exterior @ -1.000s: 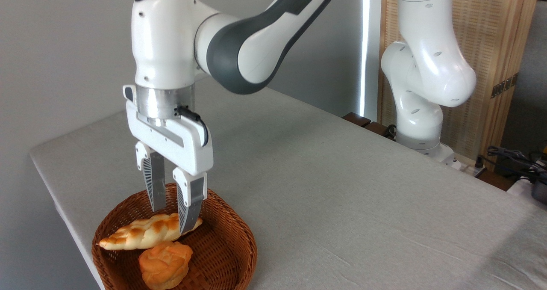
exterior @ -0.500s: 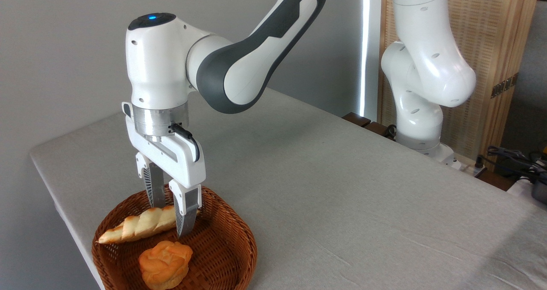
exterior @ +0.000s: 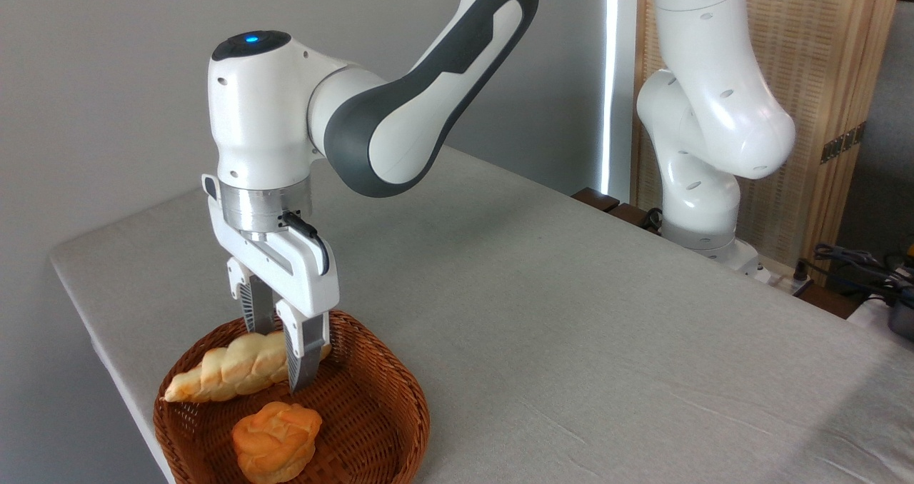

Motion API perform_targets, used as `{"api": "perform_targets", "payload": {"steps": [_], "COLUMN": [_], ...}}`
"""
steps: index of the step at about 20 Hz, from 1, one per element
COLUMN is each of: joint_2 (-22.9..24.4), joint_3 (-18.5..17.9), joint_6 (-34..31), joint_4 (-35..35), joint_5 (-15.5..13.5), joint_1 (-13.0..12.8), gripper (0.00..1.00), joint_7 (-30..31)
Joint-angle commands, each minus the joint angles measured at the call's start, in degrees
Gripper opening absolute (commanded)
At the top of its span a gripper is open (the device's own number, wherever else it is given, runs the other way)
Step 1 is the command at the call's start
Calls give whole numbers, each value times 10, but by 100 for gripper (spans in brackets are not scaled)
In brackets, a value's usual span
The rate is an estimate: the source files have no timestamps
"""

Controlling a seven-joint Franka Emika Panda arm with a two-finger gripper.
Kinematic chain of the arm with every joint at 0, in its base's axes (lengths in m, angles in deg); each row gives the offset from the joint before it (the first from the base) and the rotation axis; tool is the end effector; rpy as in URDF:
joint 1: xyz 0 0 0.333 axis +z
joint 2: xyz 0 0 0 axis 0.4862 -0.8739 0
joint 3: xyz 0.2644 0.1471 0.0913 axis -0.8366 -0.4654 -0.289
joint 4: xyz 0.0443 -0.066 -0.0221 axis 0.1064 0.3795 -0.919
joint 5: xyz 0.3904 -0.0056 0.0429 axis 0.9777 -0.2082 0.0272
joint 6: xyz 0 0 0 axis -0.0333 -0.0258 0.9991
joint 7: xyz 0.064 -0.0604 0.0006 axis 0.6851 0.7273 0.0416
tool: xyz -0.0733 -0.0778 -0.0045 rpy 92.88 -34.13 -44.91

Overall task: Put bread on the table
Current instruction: 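Close the gripper around the braided bread roll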

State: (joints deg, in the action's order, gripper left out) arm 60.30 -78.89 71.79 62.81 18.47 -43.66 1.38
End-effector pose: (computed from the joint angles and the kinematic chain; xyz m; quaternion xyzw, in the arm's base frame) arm 0.6254 -0.1083 0.4224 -0.9335 0.3439 -0.1014 0.0098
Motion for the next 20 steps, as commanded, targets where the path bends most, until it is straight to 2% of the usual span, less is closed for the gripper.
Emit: {"api": "perform_targets", "payload": {"steps": [1, 11, 15, 20], "joint_2": [-2, -2, -1, -1], "joint_3": [0, 0, 1, 1], "joint_6": [12, 12, 12, 12], "joint_4": [0, -3, -4, -4], "joint_5": [-8, -10, -9, -8], "joint_1": [2, 4, 4, 3], "gripper": [42, 42, 33, 30], "joint_7": [2, 2, 2, 2]}}
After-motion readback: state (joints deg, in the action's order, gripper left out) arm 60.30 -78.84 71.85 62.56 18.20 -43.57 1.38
